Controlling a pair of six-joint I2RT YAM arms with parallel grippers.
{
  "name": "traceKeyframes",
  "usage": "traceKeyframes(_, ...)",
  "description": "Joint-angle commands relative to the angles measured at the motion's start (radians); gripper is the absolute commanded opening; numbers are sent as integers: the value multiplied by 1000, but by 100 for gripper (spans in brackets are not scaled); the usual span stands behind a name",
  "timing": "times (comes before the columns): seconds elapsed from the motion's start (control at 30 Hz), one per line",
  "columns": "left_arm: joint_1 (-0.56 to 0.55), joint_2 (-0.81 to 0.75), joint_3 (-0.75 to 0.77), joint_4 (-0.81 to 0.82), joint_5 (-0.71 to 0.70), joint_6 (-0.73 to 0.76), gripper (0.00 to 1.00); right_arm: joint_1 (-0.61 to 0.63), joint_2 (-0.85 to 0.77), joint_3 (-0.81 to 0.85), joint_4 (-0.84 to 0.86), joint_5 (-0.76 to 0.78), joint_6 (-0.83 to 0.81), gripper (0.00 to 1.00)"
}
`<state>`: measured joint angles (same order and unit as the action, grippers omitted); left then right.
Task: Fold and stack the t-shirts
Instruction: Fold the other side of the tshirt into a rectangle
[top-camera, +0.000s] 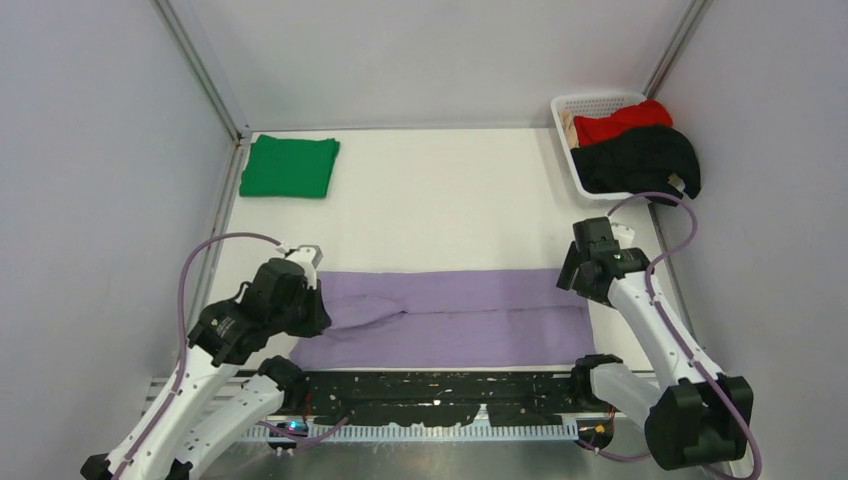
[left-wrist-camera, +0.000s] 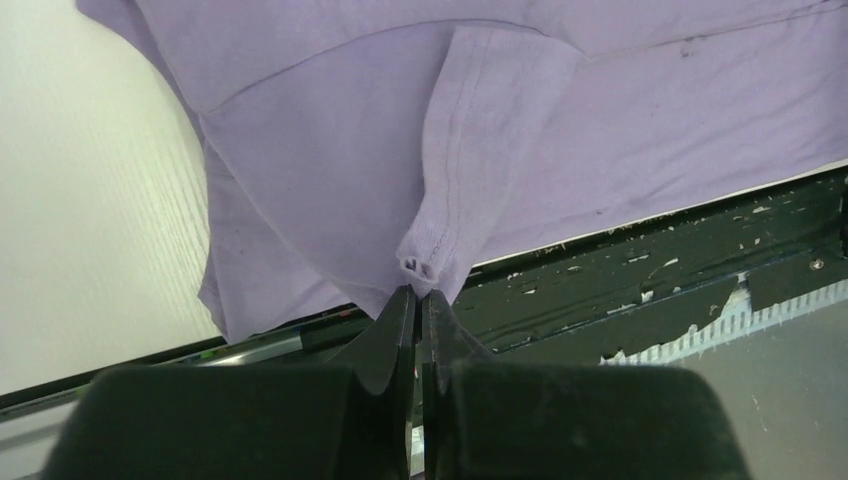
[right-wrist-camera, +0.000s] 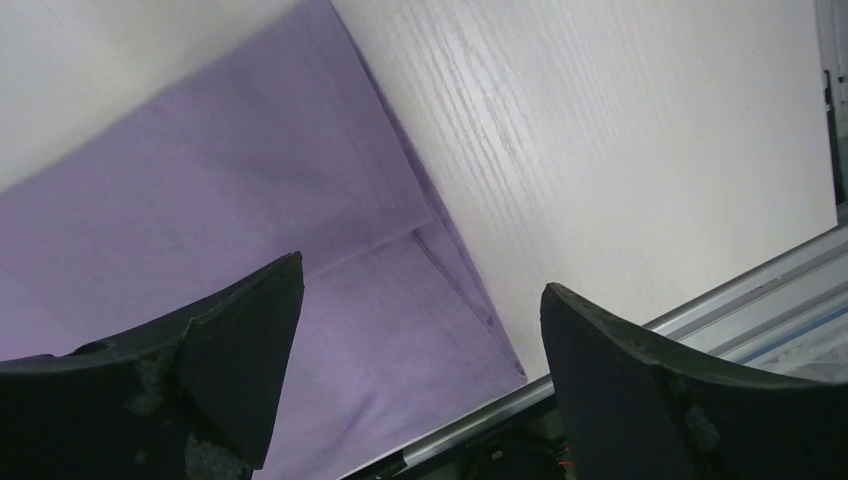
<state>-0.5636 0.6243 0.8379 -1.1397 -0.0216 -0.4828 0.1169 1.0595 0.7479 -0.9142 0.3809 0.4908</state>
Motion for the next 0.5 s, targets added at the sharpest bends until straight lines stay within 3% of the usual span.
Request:
traceKeyframes(0.0,-5,-18,-7,3,59,-26,0,4,-110,48,-11,76,22,98)
traceKeyframes(0.17,-5,-12,-86,69,178,-69,0,5,-147,62,75,-3,-12,99)
traceKeyframes(0.33,-5,41,-152,-92,182,-145,1,4,-136,73,82,-38,-36,99)
traceKeyframes(0.37,-5,51,-160,-126,173,-159,9,4,-134,70,82,-40,-40,99)
traceKeyframes(0.4,-5,56,-166,-155,162,-166,25,4,-133,68,84,-48,-42,99)
traceKeyframes(0.47,-5,48,-169,-182,146,-182,75,3,-129,60,92,-57,-46,99)
